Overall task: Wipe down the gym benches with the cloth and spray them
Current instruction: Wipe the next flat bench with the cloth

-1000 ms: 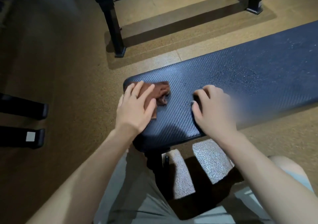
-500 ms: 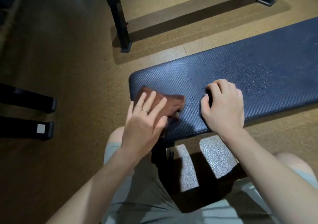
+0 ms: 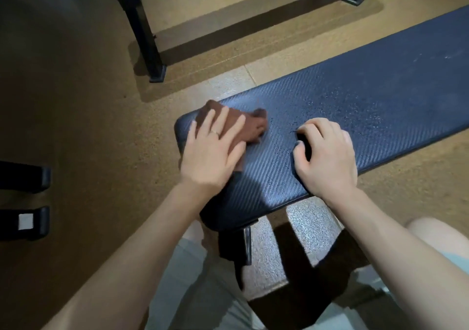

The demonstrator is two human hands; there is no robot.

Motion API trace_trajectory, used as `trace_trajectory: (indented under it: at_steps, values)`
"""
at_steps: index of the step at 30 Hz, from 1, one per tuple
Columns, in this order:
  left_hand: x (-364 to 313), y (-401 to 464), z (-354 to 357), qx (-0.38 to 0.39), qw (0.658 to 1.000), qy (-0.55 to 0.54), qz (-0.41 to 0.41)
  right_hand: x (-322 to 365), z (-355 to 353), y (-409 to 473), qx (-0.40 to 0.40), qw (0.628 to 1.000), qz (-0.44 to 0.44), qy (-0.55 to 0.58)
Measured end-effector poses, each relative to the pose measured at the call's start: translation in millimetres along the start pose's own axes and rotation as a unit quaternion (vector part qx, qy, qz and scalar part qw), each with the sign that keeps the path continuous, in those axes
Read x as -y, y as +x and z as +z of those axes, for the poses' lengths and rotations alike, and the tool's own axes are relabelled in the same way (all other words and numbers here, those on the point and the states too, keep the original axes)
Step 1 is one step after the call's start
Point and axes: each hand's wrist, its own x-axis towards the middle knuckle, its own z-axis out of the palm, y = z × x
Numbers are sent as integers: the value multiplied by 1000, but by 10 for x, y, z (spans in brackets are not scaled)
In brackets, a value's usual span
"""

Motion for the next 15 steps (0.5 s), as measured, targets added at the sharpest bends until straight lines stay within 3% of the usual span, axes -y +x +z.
trace_trajectory:
  at_steps: [4,8,15]
  values:
    - [-269,-622,27,17,993,-24,114,21,-3,-5,9,1000,2,-18]
    - [-145,-86,5,47,991,-18,128,-34,-44,32,34,999,-15,-1]
    - [72,984,99,-28,998,-12,-60,-332,-93,325,33,996,-61,-54]
